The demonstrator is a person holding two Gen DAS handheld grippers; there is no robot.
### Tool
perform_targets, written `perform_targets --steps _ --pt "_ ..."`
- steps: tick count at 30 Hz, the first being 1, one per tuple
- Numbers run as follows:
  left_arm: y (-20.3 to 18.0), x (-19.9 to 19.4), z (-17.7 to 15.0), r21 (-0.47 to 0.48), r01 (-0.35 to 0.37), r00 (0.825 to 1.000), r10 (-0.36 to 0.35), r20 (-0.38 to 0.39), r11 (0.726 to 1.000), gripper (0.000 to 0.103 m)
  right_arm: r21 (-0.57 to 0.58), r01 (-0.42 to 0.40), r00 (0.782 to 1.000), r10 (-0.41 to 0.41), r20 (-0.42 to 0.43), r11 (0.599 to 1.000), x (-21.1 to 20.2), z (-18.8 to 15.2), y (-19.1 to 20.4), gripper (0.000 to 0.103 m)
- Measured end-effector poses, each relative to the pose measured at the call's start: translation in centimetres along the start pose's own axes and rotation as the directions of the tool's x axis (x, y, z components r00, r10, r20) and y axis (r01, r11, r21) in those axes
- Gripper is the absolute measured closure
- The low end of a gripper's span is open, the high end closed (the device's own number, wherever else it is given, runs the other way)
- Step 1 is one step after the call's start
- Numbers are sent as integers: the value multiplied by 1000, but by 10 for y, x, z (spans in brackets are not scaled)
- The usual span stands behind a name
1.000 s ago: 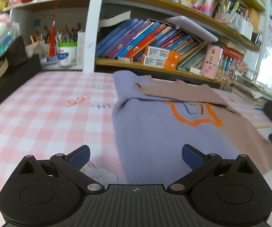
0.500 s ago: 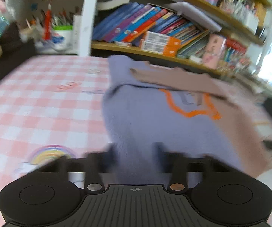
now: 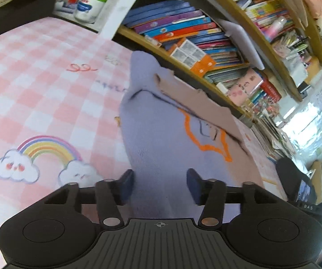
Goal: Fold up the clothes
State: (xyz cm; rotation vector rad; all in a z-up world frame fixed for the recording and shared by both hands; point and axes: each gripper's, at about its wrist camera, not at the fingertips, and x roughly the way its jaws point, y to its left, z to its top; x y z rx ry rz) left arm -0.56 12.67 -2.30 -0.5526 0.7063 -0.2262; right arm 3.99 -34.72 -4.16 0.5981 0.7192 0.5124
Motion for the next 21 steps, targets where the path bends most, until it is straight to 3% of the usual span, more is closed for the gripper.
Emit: perform_targets --steps 4,7,10,11,12,13,14,15,18,21 --pt "-2 0 0 25 -37 999 36 20 999 46 -11 73 997 -73 23 997 -4 3 -7 84" --pt "-2 3 4 29 -69 997 68 42 997 43 -19 128 991 -127 40 992 -6 6 -12 73" --pt "1 8 9 32 -69 997 67 48 997 45 -36 161 986 -160 36 986 -2 7 -13 73" --pt "-1 11 10 40 -66 997 64 47 997 46 -52 160 987 -158 31 986 2 7 -11 74" --pt "-2 13 10 48 -65 997 63 45 997 55 -69 158 987 -157 25 985 5 7 -9 75" --pt "-3 16 10 55 -69 997 67 40 996 65 -86 149 989 -148 13 985 9 7 -7 84" --pt "-4 19 11 60 -74 997 72 35 995 84 -104 134 991 -136 -4 985 13 6 -4 90" --pt "-5 21 11 55 -76 997 74 35 996 89 -95 104 994 -105 -10 990 13 6 -4 90" --pt "-11 10 14 43 -6 996 2 92 999 89 -6 -26 1000 26 -3 1000 9 7 -12 97" --pt "-14 5 16 45 32 996 -35 76 998 89 130 -187 982 187 13 974 4 6 -26 99"
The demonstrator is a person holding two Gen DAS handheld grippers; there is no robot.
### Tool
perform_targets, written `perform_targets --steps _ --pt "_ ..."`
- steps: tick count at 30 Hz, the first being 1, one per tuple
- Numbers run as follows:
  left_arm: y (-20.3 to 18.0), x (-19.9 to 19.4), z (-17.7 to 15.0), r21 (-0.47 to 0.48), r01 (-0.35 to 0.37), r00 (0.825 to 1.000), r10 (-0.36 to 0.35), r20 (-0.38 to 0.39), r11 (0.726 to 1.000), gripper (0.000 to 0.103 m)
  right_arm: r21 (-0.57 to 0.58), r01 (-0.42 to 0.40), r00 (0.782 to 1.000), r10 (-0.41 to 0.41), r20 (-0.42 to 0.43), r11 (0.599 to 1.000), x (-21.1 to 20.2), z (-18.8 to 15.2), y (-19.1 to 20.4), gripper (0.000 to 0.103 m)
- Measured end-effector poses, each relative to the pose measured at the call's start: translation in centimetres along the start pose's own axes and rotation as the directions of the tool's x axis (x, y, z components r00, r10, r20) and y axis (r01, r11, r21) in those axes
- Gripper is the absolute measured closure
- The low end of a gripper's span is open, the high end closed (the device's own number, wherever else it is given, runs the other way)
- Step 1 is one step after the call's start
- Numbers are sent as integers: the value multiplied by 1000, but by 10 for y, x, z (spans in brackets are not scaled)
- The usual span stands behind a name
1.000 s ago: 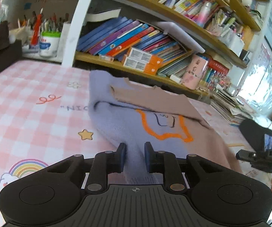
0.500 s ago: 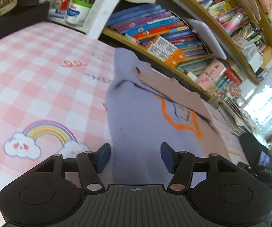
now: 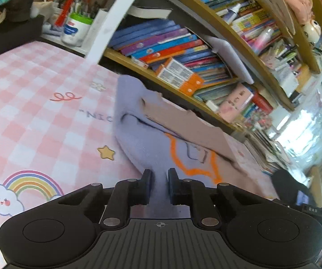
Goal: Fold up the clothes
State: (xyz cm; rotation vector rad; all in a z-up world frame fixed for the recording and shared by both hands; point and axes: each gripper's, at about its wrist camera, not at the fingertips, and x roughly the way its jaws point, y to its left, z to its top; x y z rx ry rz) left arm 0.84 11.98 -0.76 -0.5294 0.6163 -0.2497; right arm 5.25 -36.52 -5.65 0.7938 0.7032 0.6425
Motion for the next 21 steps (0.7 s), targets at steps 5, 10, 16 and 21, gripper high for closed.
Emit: perform_targets --steps 5,10,16,21 --pt "10 3 -7 -34 -34 996 31 -84 999 77 39 37 999 -36 -38 999 -3 -6 -5 95" --pt "12 -4 -15 -24 -44 994 42 -99 999 59 -14 139 990 -139 -5 990 -16 -6 2 83" --pt "5 -3 -15 11 -55 994 55 -89 998 56 -237 318 948 -315 54 918 -9 -9 24 71" --pt "4 -3 -16 26 -57 995 59 -85 998 56 -421 417 901 -428 74 805 8 -20 40 76"
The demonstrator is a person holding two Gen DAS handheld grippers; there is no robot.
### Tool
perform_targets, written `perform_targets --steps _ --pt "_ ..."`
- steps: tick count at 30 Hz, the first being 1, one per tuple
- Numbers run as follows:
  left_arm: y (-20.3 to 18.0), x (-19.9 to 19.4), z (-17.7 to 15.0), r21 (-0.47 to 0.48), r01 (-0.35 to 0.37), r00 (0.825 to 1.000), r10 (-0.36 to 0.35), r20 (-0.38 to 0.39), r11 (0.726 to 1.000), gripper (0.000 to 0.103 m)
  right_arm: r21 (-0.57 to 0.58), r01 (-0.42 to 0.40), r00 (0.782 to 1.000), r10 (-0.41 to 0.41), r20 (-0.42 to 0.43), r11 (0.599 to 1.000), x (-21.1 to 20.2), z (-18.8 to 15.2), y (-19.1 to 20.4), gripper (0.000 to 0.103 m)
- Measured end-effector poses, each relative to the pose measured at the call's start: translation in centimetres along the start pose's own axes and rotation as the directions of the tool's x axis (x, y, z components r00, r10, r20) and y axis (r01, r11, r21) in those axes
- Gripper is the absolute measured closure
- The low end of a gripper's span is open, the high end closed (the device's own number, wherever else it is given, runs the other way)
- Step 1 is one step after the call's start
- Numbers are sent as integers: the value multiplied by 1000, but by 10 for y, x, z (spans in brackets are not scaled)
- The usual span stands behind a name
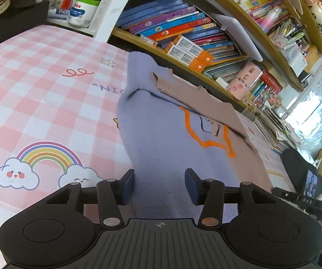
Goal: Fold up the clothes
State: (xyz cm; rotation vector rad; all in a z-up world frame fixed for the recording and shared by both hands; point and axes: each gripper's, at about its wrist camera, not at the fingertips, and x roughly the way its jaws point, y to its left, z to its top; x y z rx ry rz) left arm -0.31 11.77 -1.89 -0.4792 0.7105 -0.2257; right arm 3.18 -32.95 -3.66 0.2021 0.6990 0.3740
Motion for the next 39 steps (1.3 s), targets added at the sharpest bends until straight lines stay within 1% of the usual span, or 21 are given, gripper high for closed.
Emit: perform_targets --steps 2,3,5,6,7,8,9,10,11,13,16,18,19,21,23,29,35,36,37,38,39 --pt "0 0 0 5 1 1000 -1 1 1000 56 -78 12 1000 -12 1 997 3 -4 11 83" --pt "0 1 0 6 3 1000 -3 1 1000 56 -83 -1 1000 1 2 997 4 -4 12 88" --pt "0 0 1 -2 9 1000 -9 0 1000 57 -50 -49 999 49 2 998 7 1 10 92" --pt "1 0 1 -9 14 1000 -14 0 1000 57 30 -115 993 115 8 993 5 5 1 92" --pt "2 -1 1 -14 17 1000 -17 2 1000 57 155 -207 978 206 25 966 4 7 -14 92" --pt "3 -1 2 -20 20 1000 -20 4 1000 57 280 -296 955 293 55 913 5 7 -30 92" --pt "4 -1 2 -27 26 1000 -25 4 999 57 397 -378 923 372 95 836 6 6 -45 92" --pt "5 -1 2 -35 32 999 -31 4 999 57 478 -427 898 420 128 768 9 4 -56 92" --pt "6 -1 3 -45 40 999 -40 1 998 57 515 -437 891 435 134 737 11 0 -61 92" --pt "8 0 4 -61 50 999 -50 -6 997 56 562 -430 889 441 125 707 16 -7 -67 92" --pt "8 -1 3 -73 65 998 -66 -22 995 56 606 -396 896 434 93 690 19 -16 -71 88" --pt "8 -2 1 -85 69 997 -72 -28 994 57 608 -410 886 455 89 680 17 -19 -71 88" --pt "8 -3 0 -92 73 997 -76 -30 993 57 606 -420 880 467 89 675 16 -20 -70 84" --pt "10 -3 -2 -122 92 995 -97 -35 988 57 586 -431 870 487 71 686 13 -19 -63 78" --pt "12 -3 -4 -153 111 992 -119 -40 982 58 547 -430 865 500 24 718 12 -18 -51 76" --pt "12 -3 -8 -194 139 987 -153 -57 971 58 406 -391 882 462 -90 826 11 -15 -18 74" --pt "17 3 -4 -224 158 982 -176 -66 962 59 398 -372 890 443 -102 839 6 -18 -17 79" --pt "17 4 -4 -220 161 982 -179 -67 962 61 400 -370 891 442 -102 839 5 -19 -19 80" --pt "17 5 -5 -217 160 981 -179 -70 963 66 401 -368 892 440 -102 839 4 -21 -20 85" --pt "17 6 -5 -217 152 982 -172 -77 964 77 403 -366 893 439 -101 839 3 -22 -21 95" --pt "19 8 -7 -220 147 982 -168 -81 964 87 404 -365 894 437 -101 839 1 -23 -22 97"
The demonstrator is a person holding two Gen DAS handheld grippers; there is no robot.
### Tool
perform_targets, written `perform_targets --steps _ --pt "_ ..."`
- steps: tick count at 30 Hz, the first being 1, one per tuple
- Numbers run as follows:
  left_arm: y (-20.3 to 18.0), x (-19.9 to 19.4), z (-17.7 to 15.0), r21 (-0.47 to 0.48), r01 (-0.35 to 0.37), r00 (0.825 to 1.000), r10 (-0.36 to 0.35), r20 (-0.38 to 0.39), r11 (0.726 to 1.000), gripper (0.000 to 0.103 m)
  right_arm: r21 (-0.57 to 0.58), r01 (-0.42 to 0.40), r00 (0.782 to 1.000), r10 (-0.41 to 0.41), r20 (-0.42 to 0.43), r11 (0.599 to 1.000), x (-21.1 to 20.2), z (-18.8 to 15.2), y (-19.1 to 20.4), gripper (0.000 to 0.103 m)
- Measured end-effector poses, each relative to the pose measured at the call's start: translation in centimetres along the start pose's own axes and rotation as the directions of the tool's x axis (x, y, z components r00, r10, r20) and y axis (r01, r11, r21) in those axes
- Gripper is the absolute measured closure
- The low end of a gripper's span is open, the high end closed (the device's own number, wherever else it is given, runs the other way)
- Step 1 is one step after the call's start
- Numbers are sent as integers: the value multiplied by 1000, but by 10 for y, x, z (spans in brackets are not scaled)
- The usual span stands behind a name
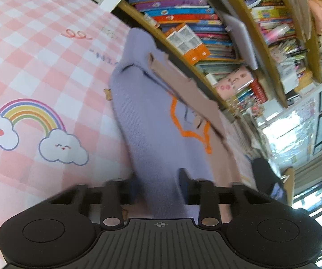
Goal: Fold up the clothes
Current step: 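Grasp the hem with both grippers, fold it up toward the collar, release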
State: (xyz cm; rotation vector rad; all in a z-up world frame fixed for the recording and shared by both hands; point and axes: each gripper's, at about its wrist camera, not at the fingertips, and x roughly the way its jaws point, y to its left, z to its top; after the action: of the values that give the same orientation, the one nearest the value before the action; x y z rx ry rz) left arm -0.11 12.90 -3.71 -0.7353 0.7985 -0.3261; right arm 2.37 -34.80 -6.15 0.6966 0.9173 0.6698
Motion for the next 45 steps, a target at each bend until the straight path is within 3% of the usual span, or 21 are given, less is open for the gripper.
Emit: perform_targets --steps 2,12,18,22,24,27,32,36,40,45 --pt "4 0 -2 -7 -4 1000 4 0 1000 93 4 3 1000 -3 2 1000 -3 -2 -2 98" --pt "10 -40 -34 -15 21 999 -22 -35 1000 93 23 2 999 -1 -35 1000 -34 -32 -4 98" --pt "14 -68 -66 -107 52 997 -58 -57 993 93 52 6 998 -2 -64 999 -60 -61 1 98" --pt "12 -75 -74 -133 74 996 -81 -45 988 94 58 -90 996 89 21 994 -70 -54 5 98" --pt "8 -76 -69 -140 128 991 -131 -12 982 94 56 -144 988 140 68 988 -75 -50 7 98" --pt "-5 -78 -52 -108 235 971 -229 66 966 94 50 -222 967 213 139 974 -82 -43 10 98" --pt "-27 -72 -7 -28 399 899 -385 211 917 94 44 -320 921 300 248 946 -81 -16 12 98" --pt "-35 -42 35 -18 427 870 -405 281 904 93 64 -350 894 312 323 935 -58 30 8 98" --pt "-24 0 67 -78 381 890 -343 301 921 93 82 -380 861 320 396 921 -34 77 4 98" --pt "1 44 94 -131 306 921 -258 291 943 93 149 -337 879 254 404 929 16 111 -22 98"
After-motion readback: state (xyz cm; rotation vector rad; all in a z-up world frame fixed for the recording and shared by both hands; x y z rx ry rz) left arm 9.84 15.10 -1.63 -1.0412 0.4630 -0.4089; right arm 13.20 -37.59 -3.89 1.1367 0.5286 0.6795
